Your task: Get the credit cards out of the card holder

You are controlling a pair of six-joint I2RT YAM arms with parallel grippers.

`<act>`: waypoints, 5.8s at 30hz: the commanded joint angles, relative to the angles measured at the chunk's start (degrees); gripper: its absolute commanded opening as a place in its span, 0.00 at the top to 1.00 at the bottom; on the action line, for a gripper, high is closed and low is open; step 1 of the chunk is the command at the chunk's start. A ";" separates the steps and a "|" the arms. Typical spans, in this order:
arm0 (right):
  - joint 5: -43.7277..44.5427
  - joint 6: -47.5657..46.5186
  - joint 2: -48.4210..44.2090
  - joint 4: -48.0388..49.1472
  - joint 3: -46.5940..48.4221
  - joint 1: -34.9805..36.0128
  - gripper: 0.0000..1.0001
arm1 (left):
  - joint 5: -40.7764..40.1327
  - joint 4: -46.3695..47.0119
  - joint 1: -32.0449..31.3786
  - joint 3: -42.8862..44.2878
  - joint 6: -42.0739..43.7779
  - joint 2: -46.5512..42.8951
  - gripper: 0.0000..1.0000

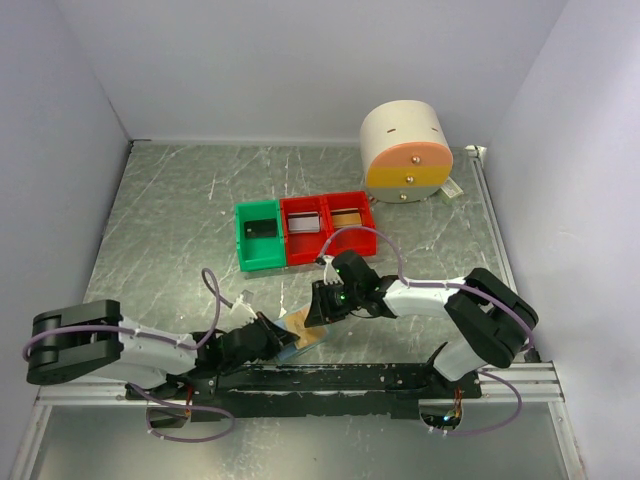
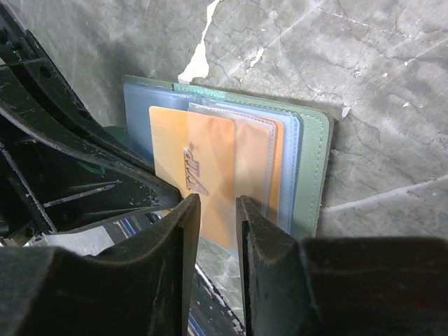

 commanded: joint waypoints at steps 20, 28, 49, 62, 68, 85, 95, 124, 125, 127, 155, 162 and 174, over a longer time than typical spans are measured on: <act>5.36 -2.24 2.32 -6.74 -1.47 0.15 0.71 | -3.55 8.89 -1.60 -3.94 -0.70 5.15 0.74; 6.92 -2.67 1.67 -8.15 -0.42 0.18 0.71 | -3.91 -12.49 -1.81 1.77 -1.27 -3.19 0.93; 9.83 1.12 -20.40 -8.20 -0.87 -9.61 0.38 | -4.65 -56.47 -3.44 21.72 13.94 -21.55 0.93; -19.12 17.31 -26.59 30.61 -17.38 -16.42 0.21 | -2.94 -26.72 -3.42 9.10 29.43 -36.35 0.93; -23.08 22.65 -21.82 40.90 -18.10 -15.44 0.39 | -1.12 -17.23 -3.45 6.43 31.95 -36.07 0.93; -27.18 21.30 -17.23 42.63 -15.99 -10.54 0.66 | 1.49 -4.46 -3.40 4.77 32.93 -30.37 0.93; -30.51 28.27 -14.55 54.48 -16.79 -10.29 0.77 | 2.04 -2.94 -3.45 2.79 32.29 -32.19 0.93; -7.24 -3.48 -28.58 1.54 -3.24 -17.45 1.00 | -4.98 -31.21 -3.42 8.39 20.71 -33.44 0.22; -5.08 -5.38 -28.04 -1.64 -1.52 -18.19 1.00 | -5.49 -33.95 -3.44 9.24 19.90 -33.35 0.21; -2.34 -8.29 -25.60 -6.20 1.25 -21.13 1.00 | -6.37 -39.21 -3.36 11.16 18.70 -33.03 0.19; 3.71 -22.03 -20.29 0.18 12.18 -28.96 1.00 | 41.57 -57.10 49.97 29.77 57.89 -24.58 0.12; 7.59 -34.67 -22.89 0.42 10.80 -28.56 1.00 | 46.88 -59.36 59.85 33.33 64.71 -13.81 0.16; 18.83 -56.28 -11.61 -6.89 16.23 -21.81 1.00 | 43.72 -58.63 63.26 34.24 68.51 -14.18 0.16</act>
